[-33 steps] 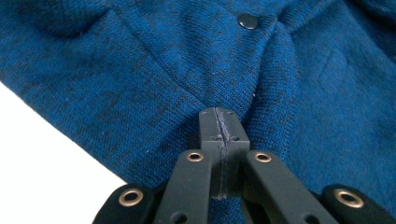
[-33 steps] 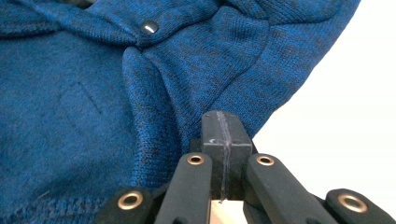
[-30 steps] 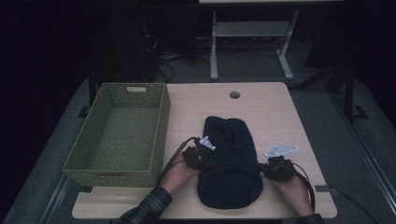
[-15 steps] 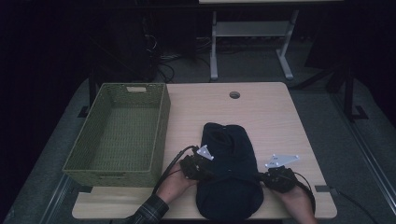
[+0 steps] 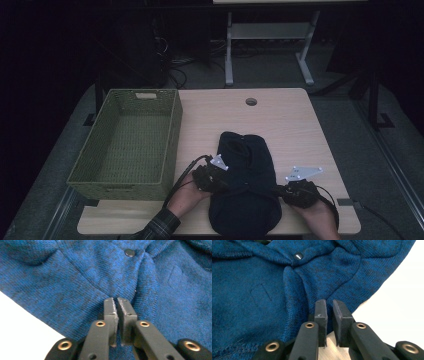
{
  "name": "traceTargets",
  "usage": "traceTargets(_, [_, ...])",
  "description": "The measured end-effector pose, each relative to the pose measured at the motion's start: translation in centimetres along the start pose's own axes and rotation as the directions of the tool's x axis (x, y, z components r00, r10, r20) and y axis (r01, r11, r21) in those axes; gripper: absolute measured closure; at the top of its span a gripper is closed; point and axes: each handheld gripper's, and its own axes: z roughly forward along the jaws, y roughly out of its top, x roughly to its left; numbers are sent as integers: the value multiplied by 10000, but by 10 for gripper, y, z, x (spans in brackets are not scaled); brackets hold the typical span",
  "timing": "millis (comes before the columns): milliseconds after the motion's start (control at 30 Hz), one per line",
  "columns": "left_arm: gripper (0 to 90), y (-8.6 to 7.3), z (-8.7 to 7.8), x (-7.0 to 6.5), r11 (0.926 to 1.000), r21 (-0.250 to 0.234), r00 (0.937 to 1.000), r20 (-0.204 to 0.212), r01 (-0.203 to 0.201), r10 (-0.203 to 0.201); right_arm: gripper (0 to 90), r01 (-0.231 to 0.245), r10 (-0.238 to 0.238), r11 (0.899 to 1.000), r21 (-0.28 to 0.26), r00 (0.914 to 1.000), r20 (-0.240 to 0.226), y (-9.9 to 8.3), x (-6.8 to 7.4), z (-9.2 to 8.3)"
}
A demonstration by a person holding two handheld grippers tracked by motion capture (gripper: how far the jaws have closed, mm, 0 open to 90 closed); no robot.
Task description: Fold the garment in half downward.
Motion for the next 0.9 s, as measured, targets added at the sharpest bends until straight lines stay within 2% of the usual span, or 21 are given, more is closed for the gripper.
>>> traceTargets(133, [730,5,-4,4,9999,-129,9998,-209,-38,35,732,-105,103,9999,-129,9998,-153,4,-3,-1])
traceTargets(367, [634,20,-13,17,9990,-428,9965,-831,94,-129,674,-45,39,9993,-380,9998,-174,23,-16,-5])
traceTargets(400, [629,21,-13,19,9979,-606,9957,-889,219,-272,671,-21,14,9993,-371,9999,-171,26,-18,-5])
traceTargets(467, [622,25,-16,25,9975,-640,9942,-1017,290,-354,664,32,-40,9993,-376,9998,-188,33,-23,-5])
traceTargets(633, [603,36,-19,36,9979,-590,9905,-1335,264,-341,651,-15,1,9985,-551,9997,-261,45,-38,-2])
traceTargets(733, [603,42,-23,44,9959,-802,9860,-1577,419,-542,649,-106,92,9987,-494,9996,-273,54,-46,-1])
traceTargets(900, [601,54,-30,58,9929,-1067,9795,-1878,529,-724,643,-139,117,9970,-757,9995,-291,70,-62,-2])
